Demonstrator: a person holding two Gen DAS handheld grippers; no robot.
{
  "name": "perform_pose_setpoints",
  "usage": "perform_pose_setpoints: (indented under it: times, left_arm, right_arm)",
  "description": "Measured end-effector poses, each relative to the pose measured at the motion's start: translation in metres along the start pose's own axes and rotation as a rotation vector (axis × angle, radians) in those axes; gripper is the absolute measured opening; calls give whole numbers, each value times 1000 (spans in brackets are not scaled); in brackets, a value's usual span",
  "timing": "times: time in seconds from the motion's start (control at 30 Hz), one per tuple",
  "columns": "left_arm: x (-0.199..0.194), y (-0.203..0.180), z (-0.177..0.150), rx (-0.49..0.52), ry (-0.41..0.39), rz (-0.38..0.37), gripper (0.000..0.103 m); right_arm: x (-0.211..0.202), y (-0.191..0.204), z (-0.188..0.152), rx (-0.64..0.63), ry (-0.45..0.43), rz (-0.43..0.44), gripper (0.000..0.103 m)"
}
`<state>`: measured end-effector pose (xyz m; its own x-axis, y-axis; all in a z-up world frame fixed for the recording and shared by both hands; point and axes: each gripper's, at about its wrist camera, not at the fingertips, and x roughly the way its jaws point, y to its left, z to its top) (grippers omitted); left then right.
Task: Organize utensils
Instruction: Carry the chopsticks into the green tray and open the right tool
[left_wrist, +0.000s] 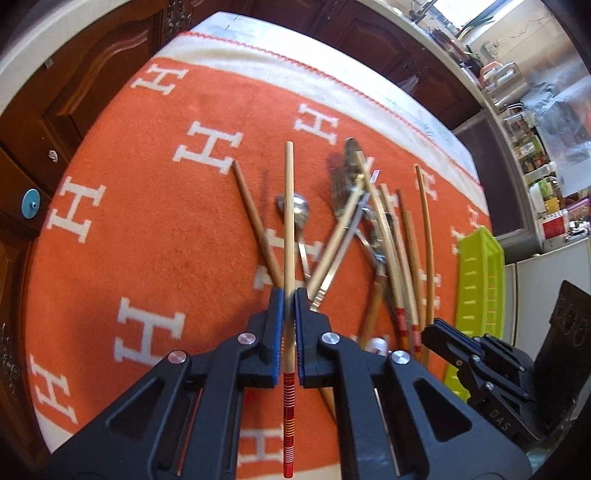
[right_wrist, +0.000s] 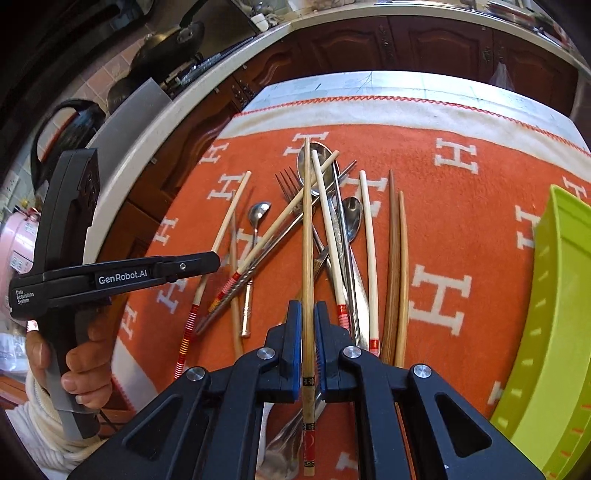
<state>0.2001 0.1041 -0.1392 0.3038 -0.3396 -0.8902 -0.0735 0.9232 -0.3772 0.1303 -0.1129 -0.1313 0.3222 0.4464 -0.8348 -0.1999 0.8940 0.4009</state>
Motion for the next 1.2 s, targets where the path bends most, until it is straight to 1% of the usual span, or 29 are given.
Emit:
perform_pose_setpoints:
  times: [0.07,0.23,0.3,0.4,0.53,0.63,0.73,0.8,0.9,1.0,1.1,1.13,1.17,1.2]
  left_arm:
    - [-14,-8,-6,14,-12,-16,4]
    - [-50,-46,-24,94,-44,-62,4]
    - [-60,-71,-31,142,-48,-82,4]
    - [-70,-110,-40,222,-59,-98,4]
    - [-72,-161,-52,308,-52,-120,4]
    - [-64,-203,-61,356,-35,-137,4]
    - [-56,-237,-69,391,-21,-149,4]
    - [-43,-260,-74,411,0,-157,4]
    - [-16,-280,-78,424,37,-150,4]
    - [16,-289,-82,417,86,-136,4]
    - [37,-290,-85,413,107,-118,4]
    - [43,-290,-86,410,114,-108,4]
    - [48,-289,-87,407,125,-102,4]
    - [54,-288,-88,403,137,-90,4]
  right_arm:
    - [-14,-2,-6,23,-18,3,7]
    - [-56,-20,-25,114,-61,3,7]
    - [-71,-31,-33,154,-76,-2,7]
    - [-99,-53,-51,214,-107,-39,7]
    - [-133,-85,-71,286,-158,-84,7]
    - [-153,-112,-84,335,-190,-107,7]
    - [-167,-134,-94,365,-208,-171,7]
    - [-172,-148,-100,382,-204,-212,7]
    - [-174,-165,-111,413,-196,-215,7]
    - [-172,-177,-117,430,-189,-239,7]
    - [-166,-180,-119,437,-181,-249,8]
    - [-162,-181,-118,441,-175,-252,9]
    - [-161,-183,-117,444,-173,-254,14]
    - [-158,-186,-115,444,-172,-255,20]
